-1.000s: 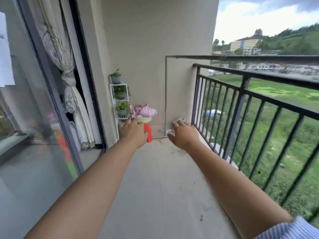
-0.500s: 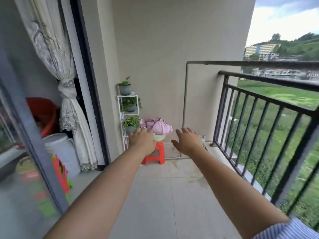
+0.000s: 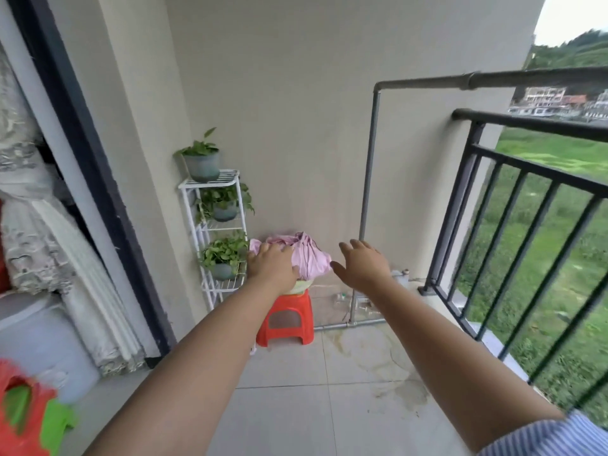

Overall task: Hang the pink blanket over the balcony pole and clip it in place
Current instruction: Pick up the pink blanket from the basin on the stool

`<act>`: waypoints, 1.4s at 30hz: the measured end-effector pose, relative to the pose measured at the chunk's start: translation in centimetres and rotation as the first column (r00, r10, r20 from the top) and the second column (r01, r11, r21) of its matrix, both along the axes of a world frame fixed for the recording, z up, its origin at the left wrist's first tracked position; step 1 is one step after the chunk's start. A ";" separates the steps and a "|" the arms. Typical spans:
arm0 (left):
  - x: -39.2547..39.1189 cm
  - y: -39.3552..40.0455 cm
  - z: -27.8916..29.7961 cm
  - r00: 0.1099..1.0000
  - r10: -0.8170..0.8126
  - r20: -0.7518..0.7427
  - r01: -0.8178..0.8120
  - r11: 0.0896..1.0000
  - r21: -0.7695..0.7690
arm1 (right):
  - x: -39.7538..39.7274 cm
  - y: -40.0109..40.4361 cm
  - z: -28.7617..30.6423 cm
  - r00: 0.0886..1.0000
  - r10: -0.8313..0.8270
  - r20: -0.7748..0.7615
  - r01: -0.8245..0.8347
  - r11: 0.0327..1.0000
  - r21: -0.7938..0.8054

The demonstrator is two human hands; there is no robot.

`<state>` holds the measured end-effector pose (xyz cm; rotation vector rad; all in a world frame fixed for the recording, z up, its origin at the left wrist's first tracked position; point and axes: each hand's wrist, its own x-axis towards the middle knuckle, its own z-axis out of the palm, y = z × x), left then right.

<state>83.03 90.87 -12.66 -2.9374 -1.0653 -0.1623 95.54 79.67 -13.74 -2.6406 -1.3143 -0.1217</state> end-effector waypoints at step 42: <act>54.4 65.5 -41.4 0.923 0.071 -0.377 -0.260 0.839 -0.478 | 54.4 63.0 -41.1 0.724 -0.453 -0.521 0.182 0.853 -0.488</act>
